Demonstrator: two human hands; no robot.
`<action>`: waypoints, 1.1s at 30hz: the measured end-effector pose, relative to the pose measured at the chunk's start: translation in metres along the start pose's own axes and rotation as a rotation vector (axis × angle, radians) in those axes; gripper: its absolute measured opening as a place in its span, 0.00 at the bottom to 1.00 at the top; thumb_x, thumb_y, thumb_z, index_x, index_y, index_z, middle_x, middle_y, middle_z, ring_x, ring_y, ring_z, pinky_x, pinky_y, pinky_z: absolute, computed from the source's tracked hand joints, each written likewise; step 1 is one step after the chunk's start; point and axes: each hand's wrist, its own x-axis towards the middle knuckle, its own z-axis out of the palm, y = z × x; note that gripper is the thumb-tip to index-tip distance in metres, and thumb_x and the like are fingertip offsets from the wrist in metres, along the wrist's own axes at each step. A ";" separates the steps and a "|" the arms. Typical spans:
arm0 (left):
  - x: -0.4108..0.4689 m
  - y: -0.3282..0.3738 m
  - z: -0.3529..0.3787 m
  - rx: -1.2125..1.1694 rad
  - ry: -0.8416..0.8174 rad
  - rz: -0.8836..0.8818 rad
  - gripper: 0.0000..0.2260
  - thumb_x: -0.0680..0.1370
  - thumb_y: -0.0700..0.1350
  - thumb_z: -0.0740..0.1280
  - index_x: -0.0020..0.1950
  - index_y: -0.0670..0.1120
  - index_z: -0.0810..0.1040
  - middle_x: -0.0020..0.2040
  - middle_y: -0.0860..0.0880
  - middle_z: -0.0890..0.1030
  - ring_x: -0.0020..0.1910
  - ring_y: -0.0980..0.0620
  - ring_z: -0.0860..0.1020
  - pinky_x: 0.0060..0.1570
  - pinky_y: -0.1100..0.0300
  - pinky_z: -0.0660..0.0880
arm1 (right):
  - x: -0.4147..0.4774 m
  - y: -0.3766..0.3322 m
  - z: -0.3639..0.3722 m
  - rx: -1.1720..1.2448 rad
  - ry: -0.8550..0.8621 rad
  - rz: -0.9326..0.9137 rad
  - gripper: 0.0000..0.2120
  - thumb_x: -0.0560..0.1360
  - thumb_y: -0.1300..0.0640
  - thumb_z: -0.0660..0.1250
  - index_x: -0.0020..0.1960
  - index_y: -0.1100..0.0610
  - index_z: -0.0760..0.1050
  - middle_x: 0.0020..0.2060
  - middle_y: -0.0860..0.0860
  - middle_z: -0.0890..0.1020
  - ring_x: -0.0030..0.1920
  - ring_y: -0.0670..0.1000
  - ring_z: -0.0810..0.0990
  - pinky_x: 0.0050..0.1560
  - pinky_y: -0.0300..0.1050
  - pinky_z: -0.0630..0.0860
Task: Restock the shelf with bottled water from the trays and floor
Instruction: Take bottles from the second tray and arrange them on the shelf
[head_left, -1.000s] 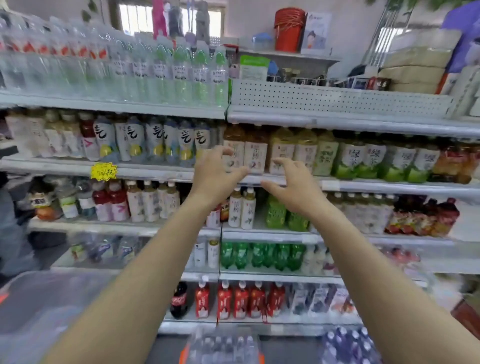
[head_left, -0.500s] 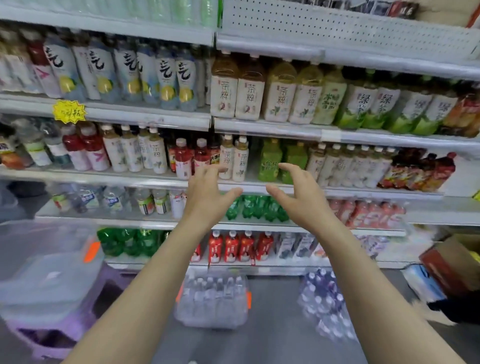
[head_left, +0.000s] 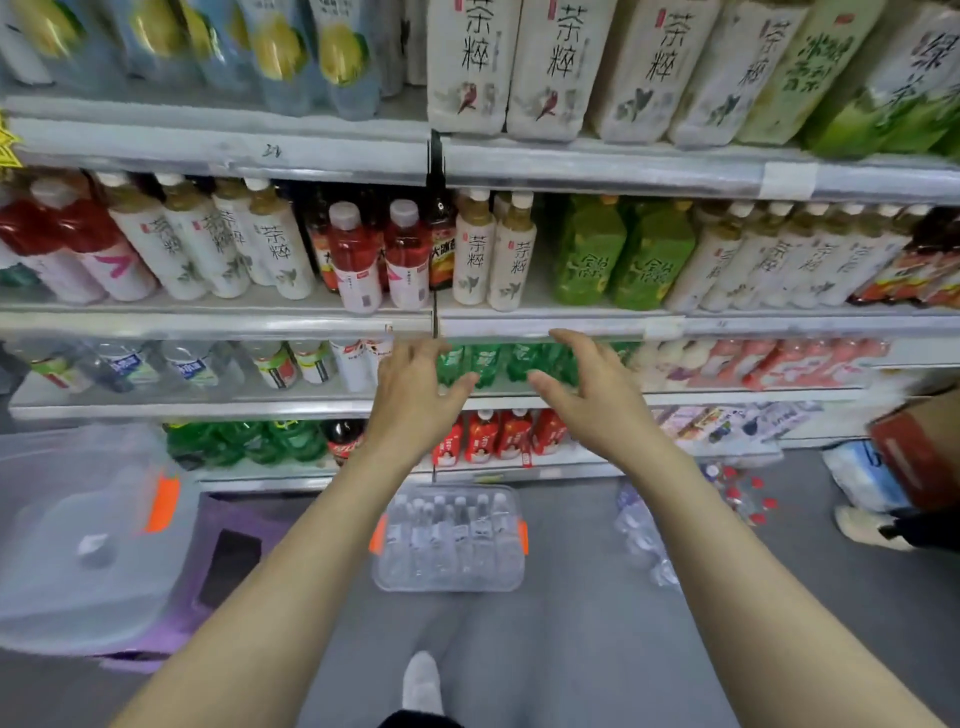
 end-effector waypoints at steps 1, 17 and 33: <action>0.009 -0.009 0.005 0.003 -0.024 -0.013 0.21 0.79 0.55 0.67 0.70 0.47 0.72 0.70 0.45 0.69 0.72 0.44 0.64 0.67 0.54 0.62 | 0.008 0.003 0.011 -0.005 -0.019 0.017 0.30 0.80 0.43 0.66 0.78 0.50 0.63 0.74 0.56 0.68 0.74 0.56 0.67 0.68 0.48 0.66; 0.059 -0.188 0.196 0.023 -0.288 -0.354 0.19 0.78 0.50 0.70 0.65 0.44 0.77 0.66 0.41 0.72 0.67 0.43 0.70 0.65 0.58 0.64 | 0.090 0.165 0.223 -0.044 -0.426 0.242 0.28 0.80 0.49 0.68 0.76 0.55 0.66 0.70 0.60 0.71 0.69 0.61 0.72 0.66 0.47 0.67; 0.047 -0.405 0.465 0.015 -0.492 -0.673 0.24 0.79 0.55 0.67 0.70 0.43 0.71 0.69 0.40 0.71 0.68 0.43 0.70 0.64 0.57 0.66 | 0.103 0.414 0.503 -0.039 -0.636 0.594 0.33 0.77 0.47 0.72 0.76 0.58 0.65 0.71 0.57 0.73 0.70 0.57 0.73 0.64 0.44 0.68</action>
